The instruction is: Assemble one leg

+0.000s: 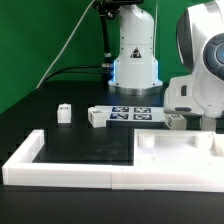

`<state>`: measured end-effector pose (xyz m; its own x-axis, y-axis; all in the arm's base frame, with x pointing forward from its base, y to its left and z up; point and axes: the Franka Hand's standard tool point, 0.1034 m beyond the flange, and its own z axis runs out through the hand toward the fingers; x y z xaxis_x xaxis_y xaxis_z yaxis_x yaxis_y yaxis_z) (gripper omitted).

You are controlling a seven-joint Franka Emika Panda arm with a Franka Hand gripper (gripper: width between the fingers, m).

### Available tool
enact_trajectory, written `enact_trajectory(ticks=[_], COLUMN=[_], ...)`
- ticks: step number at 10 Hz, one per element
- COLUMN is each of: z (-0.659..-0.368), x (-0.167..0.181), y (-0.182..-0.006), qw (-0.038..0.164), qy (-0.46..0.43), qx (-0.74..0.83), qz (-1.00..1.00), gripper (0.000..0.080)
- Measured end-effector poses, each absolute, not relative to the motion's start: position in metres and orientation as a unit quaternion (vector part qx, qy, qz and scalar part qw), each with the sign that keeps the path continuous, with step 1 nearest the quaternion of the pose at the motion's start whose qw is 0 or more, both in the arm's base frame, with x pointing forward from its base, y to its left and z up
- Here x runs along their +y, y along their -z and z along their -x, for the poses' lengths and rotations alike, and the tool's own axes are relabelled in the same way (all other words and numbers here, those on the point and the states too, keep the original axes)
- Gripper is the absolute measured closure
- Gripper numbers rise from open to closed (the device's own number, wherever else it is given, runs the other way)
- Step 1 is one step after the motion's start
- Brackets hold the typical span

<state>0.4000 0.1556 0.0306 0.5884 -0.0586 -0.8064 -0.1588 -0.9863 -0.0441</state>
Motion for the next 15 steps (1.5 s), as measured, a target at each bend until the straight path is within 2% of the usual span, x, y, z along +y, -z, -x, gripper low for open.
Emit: enact_trajectory(ticks=[2, 4, 5, 6, 9, 11, 15], z=[-0.406, -0.415, -0.423, -0.429, -0.432, -0.436, -0.464], x=[0.152, 0.151, 0.153, 0.156, 0.159, 0.154, 0.141], y=[-0.056, -0.073, -0.068, -0.066, -0.067, -0.072, -0.117], qw=[0.055, 0.056, 0.058, 0.059, 0.059, 0.060, 0.065], qy=[-0.446, -0.426, -0.394, -0.324, -0.178, -0.119, 0.034], qx=[0.058, 0.059, 0.062, 0.066, 0.068, 0.067, 0.064], qz=[0.891, 0.901, 0.915, 0.942, 0.980, 0.989, 0.995], gripper=[0.0512, 0.0512, 0.0512, 0.0512, 0.0512, 0.0512, 0.0512])
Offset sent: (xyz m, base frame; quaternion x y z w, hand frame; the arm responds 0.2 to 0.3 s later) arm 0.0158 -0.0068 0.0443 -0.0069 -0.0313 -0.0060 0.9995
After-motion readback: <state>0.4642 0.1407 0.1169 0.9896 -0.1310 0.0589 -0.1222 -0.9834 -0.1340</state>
